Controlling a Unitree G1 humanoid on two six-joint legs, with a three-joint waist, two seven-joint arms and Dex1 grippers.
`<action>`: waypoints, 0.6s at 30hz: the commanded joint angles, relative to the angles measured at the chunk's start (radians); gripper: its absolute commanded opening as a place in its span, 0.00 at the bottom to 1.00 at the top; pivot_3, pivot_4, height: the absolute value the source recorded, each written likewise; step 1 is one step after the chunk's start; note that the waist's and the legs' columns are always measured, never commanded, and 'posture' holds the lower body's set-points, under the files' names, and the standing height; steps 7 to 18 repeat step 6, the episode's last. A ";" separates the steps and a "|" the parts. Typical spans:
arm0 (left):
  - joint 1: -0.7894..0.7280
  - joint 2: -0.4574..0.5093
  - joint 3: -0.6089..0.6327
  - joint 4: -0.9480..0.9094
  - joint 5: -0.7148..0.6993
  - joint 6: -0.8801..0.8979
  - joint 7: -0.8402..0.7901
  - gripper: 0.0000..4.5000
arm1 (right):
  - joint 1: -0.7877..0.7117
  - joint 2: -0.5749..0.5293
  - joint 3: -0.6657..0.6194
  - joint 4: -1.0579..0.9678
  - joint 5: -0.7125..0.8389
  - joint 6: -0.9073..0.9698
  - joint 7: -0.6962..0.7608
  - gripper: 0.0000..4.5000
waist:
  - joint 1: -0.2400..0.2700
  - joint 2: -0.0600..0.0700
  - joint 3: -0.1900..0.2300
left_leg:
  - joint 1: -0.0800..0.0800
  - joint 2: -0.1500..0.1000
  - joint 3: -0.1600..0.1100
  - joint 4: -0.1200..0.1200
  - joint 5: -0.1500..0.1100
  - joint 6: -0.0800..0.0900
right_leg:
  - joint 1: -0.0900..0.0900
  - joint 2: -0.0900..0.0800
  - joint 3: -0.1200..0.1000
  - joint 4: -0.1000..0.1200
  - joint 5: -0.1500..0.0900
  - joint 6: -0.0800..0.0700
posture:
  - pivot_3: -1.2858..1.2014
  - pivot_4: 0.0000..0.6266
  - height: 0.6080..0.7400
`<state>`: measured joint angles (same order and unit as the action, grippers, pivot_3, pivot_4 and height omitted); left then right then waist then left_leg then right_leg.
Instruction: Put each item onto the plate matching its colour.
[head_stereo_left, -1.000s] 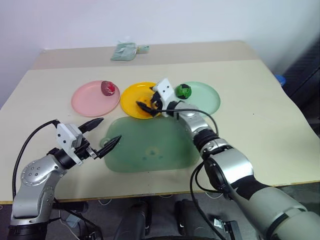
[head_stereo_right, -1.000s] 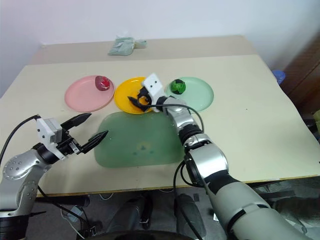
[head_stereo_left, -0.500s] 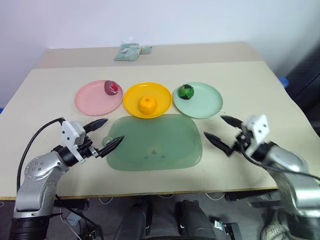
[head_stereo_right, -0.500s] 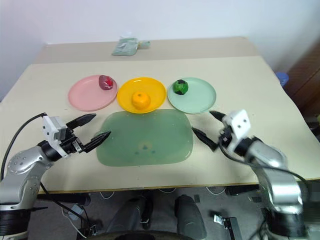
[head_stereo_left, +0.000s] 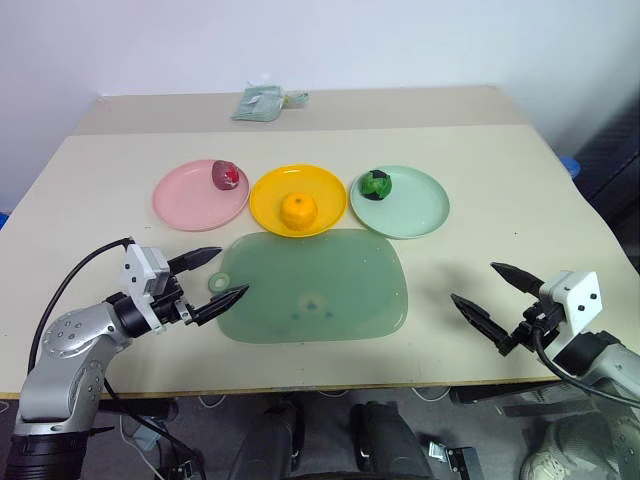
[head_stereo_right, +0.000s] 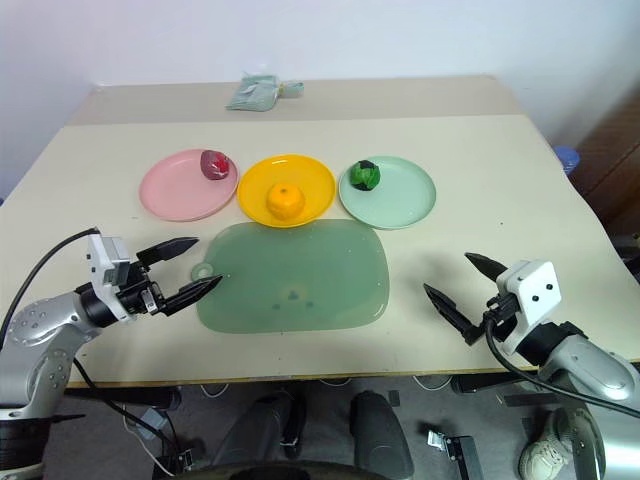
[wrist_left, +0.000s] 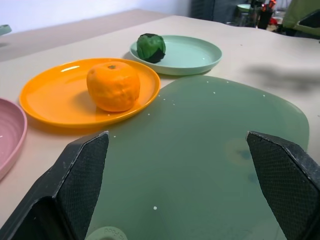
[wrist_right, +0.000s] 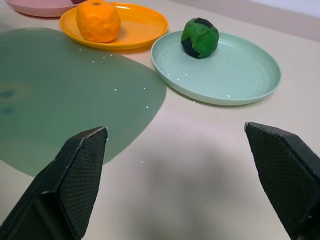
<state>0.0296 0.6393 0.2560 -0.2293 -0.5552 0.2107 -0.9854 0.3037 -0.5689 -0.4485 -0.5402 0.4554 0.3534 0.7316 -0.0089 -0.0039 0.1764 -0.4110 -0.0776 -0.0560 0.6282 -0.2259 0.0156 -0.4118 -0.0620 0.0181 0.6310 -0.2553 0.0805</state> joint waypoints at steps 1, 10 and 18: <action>0.018 0.019 0.036 -0.024 -0.013 -0.004 -0.003 1.00 | -0.006 0.000 -0.022 0.018 0.012 -0.042 0.000 0.99 | 0.000 0.000 0.000 | 0.000 0.000 0.000 0.000 0.000 0.000 | 0.000 0.000 0.000 0.000 0.000 0.000 | 0.52 0.24 1.00; 0.057 0.029 0.054 -0.050 -0.013 -0.003 0.012 1.00 | -0.047 -0.018 -0.008 0.063 0.015 -0.052 0.004 0.99 | -0.001 0.000 0.000 | 0.000 0.000 0.000 0.000 -0.001 -0.001 | 0.000 0.000 0.000 0.000 0.000 0.000 | 0.52 0.24 1.00; 0.057 0.029 0.054 -0.050 -0.013 -0.003 0.012 1.00 | -0.047 -0.018 -0.008 0.063 0.015 -0.052 0.004 0.99 | -0.001 0.000 0.000 | 0.000 0.000 0.000 0.000 -0.001 -0.001 | 0.000 0.000 0.000 0.000 0.000 0.000 | 0.52 0.24 1.00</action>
